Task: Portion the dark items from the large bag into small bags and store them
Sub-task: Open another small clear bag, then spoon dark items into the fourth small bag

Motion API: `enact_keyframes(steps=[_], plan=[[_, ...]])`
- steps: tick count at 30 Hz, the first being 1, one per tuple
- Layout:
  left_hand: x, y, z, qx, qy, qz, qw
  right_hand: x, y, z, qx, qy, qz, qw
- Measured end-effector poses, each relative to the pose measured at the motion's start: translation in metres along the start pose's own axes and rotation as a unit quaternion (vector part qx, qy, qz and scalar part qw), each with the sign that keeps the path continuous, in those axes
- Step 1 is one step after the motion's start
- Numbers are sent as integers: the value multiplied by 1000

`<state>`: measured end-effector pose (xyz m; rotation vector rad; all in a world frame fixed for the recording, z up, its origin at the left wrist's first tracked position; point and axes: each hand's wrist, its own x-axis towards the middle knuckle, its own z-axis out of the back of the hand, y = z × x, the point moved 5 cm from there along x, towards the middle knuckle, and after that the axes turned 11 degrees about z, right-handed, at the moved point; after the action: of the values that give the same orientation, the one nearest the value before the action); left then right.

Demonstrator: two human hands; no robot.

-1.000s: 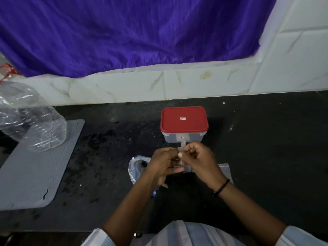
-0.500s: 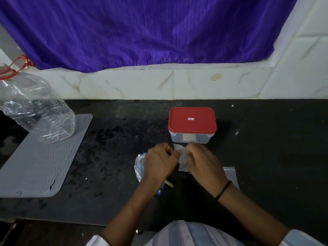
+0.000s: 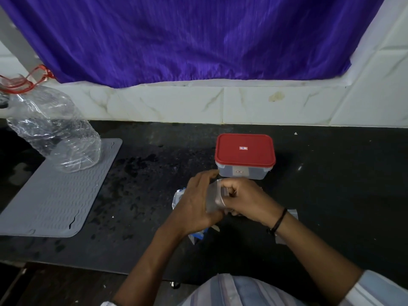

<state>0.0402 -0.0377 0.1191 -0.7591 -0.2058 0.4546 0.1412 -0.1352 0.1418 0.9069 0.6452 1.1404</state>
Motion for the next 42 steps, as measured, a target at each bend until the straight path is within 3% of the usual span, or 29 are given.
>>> enact_keyframes(steps=[6,11,14,17,19,22,25,30,38,40,42], plan=[[-8,8,5,9,-77,-33,996,15,23,-15,-21,31,60,997],[-15,21,10,12,-111,-11,994,20,26,-31,-173,70,82,979],[-20,25,17,-11,-133,11,991,21,29,-41,-171,96,80,977],[-24,46,31,-53,-214,115,969,20,36,-35,-87,4,104,991],[-30,70,37,-74,-246,231,938,16,27,-28,-109,-55,102,987],[-43,98,33,-138,-222,364,894,1,-3,-36,-219,-21,38,975],[-52,115,18,-175,-185,437,863,-19,-27,-58,-265,39,-3,963],[-50,118,-6,-217,-129,464,849,-23,-39,-79,-299,40,37,953],[-27,120,-17,-250,-148,469,834,-10,-46,-82,-342,-23,62,938],[-24,103,-12,-226,-173,454,845,-9,-49,-80,-358,-35,59,931],[-22,81,-3,-156,-218,392,880,-9,-50,-79,-365,-48,54,928]])
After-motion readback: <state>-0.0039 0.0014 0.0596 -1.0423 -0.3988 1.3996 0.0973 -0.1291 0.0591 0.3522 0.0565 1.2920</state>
